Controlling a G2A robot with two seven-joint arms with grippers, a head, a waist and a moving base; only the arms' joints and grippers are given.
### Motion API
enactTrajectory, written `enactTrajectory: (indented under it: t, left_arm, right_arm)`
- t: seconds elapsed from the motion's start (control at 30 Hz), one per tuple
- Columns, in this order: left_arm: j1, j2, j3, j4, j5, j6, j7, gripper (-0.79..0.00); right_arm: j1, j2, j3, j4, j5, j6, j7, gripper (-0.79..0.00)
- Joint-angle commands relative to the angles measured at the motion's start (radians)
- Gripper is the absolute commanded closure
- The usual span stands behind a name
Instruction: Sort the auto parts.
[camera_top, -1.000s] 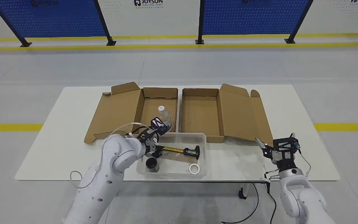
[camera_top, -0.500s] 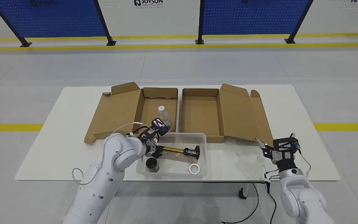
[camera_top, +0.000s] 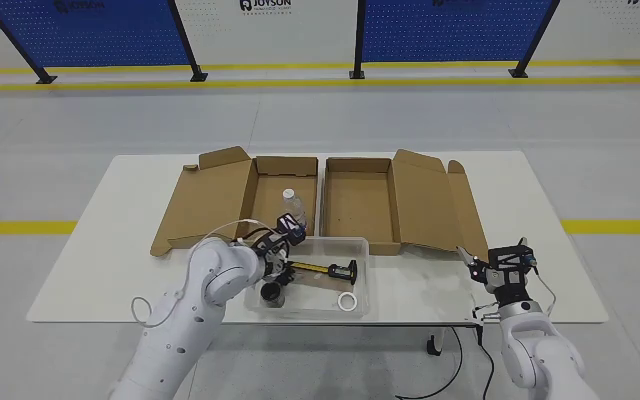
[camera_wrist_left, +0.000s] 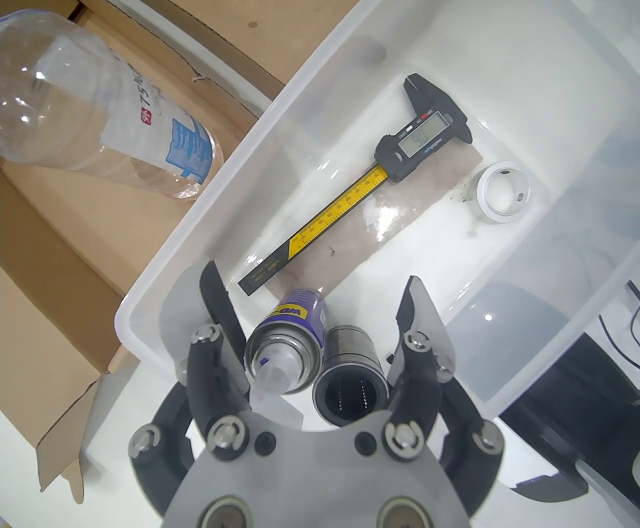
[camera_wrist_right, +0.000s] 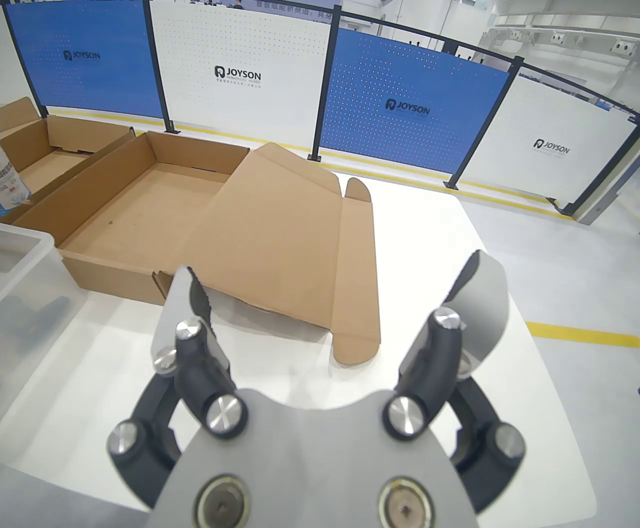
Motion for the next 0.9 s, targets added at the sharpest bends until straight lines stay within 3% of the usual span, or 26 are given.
enactTrajectory:
  t: [0.0, 0.2, 0.37, 0.5, 0.6, 0.87]
  left_arm:
    - [-0.002, 0.001, 0.003, -0.003, -0.003, 0.002, -0.002, -0.634]
    - [-0.004, 0.009, -0.009, -0.022, -0.026, -0.006, -0.022, -0.708]
    - [-0.002, 0.021, -0.033, -0.049, -0.066, -0.039, -0.074, -0.699]
    - [-0.006, 0.03, -0.043, -0.044, -0.118, -0.086, -0.123, -0.634]
    - [-0.013, 0.035, -0.044, -0.033, -0.113, -0.084, -0.134, -0.671]
    - [-0.034, 0.04, -0.004, 0.002, -0.094, -0.079, -0.138, -0.671]
  right_arm:
    - [0.0, 0.0, 0.0, 0.0, 0.0, 0.0, 0.0, -0.785]
    - [0.0, 0.0, 0.0, 0.0, 0.0, 0.0, 0.0, -0.785]
    - [0.0, 0.0, 0.0, 0.0, 0.0, 0.0, 0.0, -0.785]
    - [0.0, 0.0, 0.0, 0.0, 0.0, 0.0, 0.0, -0.785]
    - [0.0, 0.0, 0.0, 0.0, 0.0, 0.0, 0.0, -0.785]
    - [0.0, 0.0, 0.0, 0.0, 0.0, 0.0, 0.0, -0.785]
